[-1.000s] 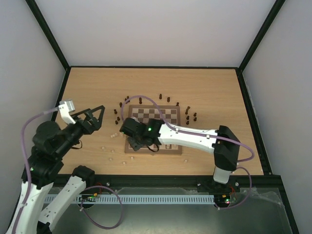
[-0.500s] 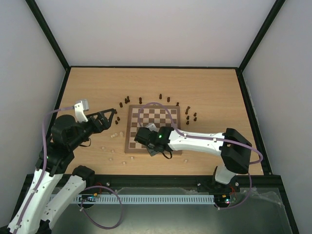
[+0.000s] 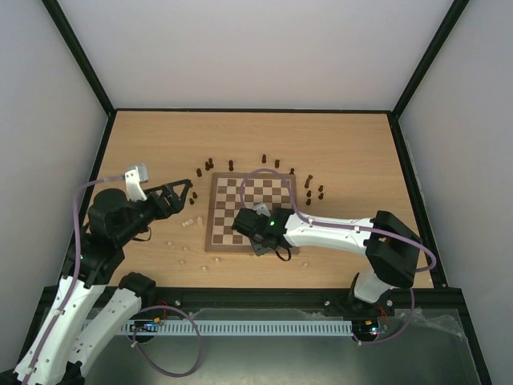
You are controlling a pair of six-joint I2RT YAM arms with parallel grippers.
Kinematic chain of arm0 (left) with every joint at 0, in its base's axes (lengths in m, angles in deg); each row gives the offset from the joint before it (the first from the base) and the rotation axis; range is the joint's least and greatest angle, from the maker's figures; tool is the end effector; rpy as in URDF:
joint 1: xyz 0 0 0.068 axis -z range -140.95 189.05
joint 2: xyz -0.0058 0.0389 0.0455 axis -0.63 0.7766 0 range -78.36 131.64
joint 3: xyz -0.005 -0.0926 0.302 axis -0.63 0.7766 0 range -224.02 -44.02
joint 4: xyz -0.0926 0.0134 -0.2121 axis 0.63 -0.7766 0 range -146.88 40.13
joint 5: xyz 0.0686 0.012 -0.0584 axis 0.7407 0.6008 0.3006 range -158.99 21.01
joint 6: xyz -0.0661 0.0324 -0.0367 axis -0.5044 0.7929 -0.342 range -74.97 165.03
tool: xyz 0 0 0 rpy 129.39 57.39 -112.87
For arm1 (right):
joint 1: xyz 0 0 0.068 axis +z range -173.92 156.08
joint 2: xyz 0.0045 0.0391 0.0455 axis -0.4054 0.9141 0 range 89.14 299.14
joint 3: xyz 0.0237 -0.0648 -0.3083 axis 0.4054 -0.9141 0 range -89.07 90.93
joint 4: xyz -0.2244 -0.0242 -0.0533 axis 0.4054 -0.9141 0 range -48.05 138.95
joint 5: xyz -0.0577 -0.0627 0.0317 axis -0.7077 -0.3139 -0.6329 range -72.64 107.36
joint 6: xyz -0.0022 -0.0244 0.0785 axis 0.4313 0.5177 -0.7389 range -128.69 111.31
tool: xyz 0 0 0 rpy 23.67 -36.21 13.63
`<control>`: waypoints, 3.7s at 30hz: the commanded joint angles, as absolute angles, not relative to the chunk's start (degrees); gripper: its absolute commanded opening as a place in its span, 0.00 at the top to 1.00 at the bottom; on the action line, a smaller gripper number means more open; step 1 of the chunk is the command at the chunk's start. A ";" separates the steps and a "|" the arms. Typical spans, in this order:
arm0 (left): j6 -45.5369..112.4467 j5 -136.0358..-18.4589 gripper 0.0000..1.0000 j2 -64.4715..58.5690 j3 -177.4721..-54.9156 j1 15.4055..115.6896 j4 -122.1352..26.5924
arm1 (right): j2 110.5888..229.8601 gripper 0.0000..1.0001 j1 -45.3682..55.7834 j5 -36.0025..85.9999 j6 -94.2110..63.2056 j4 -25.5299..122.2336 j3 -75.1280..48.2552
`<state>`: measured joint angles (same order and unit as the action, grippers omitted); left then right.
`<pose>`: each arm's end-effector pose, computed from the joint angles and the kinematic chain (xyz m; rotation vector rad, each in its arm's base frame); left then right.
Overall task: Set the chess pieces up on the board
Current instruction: Place the chess piece on the chessboard, then pick up the chess piece at the center of the board.
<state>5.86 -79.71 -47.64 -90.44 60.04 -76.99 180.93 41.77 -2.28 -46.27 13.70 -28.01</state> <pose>0.0748 -0.0431 0.3578 -0.1525 1.8551 -0.9119 0.1459 0.2644 0.2351 -0.5411 2.5584 0.1553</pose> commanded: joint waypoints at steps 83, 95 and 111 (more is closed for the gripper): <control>8.68 -87.77 0.00 -36.38 -79.95 61.00 -65.12 | 151.28 0.27 37.94 2.00 -60.45 1.36 -43.03; 11.00 -90.57 0.00 -33.56 -79.96 61.11 -63.60 | 148.53 0.53 37.96 6.20 -67.92 7.85 -54.38; 10.58 -90.34 0.00 -33.12 -79.26 61.17 -62.75 | 156.65 0.63 37.83 5.56 -66.63 12.34 -56.63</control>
